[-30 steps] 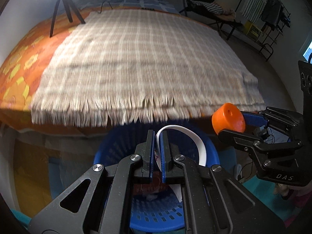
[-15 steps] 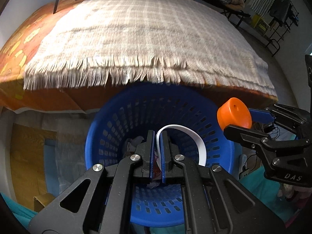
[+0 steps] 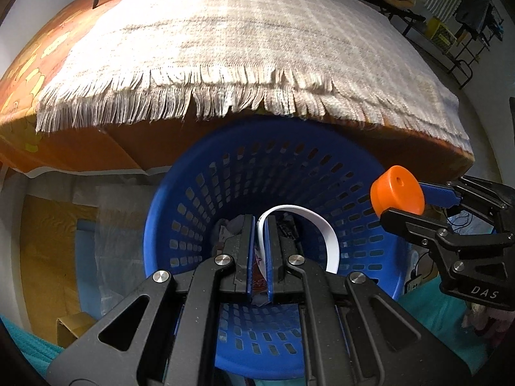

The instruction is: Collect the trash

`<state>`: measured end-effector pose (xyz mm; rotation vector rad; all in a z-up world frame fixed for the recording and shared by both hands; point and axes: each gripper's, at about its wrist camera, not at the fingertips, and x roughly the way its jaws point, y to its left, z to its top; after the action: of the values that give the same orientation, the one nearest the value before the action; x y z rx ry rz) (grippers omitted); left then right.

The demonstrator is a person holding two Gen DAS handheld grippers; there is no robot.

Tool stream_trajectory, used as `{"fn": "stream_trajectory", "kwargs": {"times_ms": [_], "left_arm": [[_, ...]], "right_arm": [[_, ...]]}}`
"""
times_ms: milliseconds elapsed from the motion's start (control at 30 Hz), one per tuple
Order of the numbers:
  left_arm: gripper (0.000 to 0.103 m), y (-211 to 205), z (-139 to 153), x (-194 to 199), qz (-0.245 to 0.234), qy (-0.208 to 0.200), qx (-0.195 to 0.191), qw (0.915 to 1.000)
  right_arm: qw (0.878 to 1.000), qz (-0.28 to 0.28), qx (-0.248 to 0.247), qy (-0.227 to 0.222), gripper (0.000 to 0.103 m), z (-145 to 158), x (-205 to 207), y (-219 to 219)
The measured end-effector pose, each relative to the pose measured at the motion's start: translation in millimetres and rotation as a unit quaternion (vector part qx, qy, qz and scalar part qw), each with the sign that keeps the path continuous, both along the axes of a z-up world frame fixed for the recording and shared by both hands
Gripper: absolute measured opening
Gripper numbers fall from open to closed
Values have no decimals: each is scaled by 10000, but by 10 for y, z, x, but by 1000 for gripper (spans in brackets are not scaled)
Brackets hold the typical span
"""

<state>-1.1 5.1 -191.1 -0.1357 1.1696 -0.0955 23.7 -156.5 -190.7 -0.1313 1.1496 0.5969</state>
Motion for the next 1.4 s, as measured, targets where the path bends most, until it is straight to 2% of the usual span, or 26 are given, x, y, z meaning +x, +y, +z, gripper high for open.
{"fn": "stream_trajectory", "kwargs": {"times_ms": [333, 400, 500, 567, 633, 767, 833, 867, 1200, 1400], "left_arm": [[3, 80, -113, 73, 85, 87, 65, 9999], [4, 72, -120, 78, 95, 107, 75, 9999], [12, 76, -132, 81, 117, 116, 87, 9998], [21, 88, -145, 85, 135, 109, 109, 9998], [34, 104, -153, 91, 166, 81, 135, 9997], [42, 146, -147, 115, 210, 64, 169, 9996], [55, 160, -141, 124, 250, 37, 218, 9994], [56, 164, -137, 123, 264, 18, 232, 9994], [57, 170, -122, 124, 313, 42, 194, 9993], [63, 144, -53, 90, 345, -16, 152, 9993]], "right_arm": [[9999, 25, -49, 109, 50, -112, 23, 26], [9999, 8, -62, 123, 54, -133, 33, 41], [9998, -9, -85, 155, 59, -163, 49, 36], [9998, -20, -107, 166, 64, -175, 58, 29], [9998, -37, -132, 172, 69, -185, 62, 28], [9996, -82, -188, 180, 78, -205, 69, 11], [9995, -121, -222, 176, 81, -209, 80, 0], [9995, -142, -232, 177, 82, -207, 83, -5], [9978, -464, -447, 180, 83, -154, 115, -104], [9967, -646, -450, 183, 83, -59, 138, -198]]}}
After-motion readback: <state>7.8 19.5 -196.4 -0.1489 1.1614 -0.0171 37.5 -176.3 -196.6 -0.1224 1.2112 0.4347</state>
